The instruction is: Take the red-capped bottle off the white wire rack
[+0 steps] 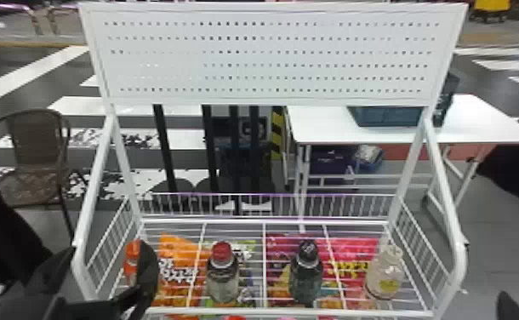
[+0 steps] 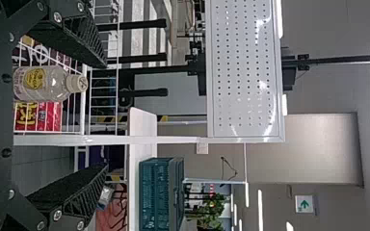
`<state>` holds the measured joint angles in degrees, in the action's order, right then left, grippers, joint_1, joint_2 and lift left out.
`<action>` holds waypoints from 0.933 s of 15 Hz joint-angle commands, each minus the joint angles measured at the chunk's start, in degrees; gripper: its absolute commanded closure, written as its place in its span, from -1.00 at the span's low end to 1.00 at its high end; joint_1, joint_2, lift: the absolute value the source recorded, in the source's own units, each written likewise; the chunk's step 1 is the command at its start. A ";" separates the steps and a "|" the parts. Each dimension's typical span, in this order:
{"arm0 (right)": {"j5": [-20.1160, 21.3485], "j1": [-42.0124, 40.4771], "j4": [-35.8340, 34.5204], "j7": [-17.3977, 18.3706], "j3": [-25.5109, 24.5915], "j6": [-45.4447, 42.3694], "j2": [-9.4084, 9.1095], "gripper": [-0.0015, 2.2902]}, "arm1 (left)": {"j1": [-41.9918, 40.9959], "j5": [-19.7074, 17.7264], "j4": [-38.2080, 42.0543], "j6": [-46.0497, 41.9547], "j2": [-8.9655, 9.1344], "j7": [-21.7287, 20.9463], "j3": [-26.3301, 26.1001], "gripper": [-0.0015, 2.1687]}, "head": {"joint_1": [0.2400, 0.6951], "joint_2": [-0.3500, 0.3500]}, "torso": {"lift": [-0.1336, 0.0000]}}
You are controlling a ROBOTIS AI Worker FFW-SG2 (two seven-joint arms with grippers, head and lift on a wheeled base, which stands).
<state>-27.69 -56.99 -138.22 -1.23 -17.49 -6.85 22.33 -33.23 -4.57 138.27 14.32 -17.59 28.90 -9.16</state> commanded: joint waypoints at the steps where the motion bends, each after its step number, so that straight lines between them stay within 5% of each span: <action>1: 0.18 0.13 0.06 0.00 0.00 -0.04 0.08 -0.85 | 0.00 0.00 -0.20 -0.12 0.01 0.19 -0.07 -0.90 | 0.14 0.00 | 1.00; 10: 0.18 0.30 0.50 0.00 0.00 -0.22 0.43 -0.85 | -0.43 0.00 -0.11 -0.12 0.01 1.42 -0.42 -0.90 | 0.14 0.00 | 1.00; 14: 0.18 0.30 0.94 -0.26 0.00 -0.39 0.43 -0.85 | 0.09 2.55 -8.37 -7.15 0.01 8.90 -10.44 -0.90 | 0.14 0.00 | 1.00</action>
<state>-27.51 -56.70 -137.51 -1.48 -17.49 -7.09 22.76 -33.65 -3.06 134.13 11.53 -17.59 36.81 -15.54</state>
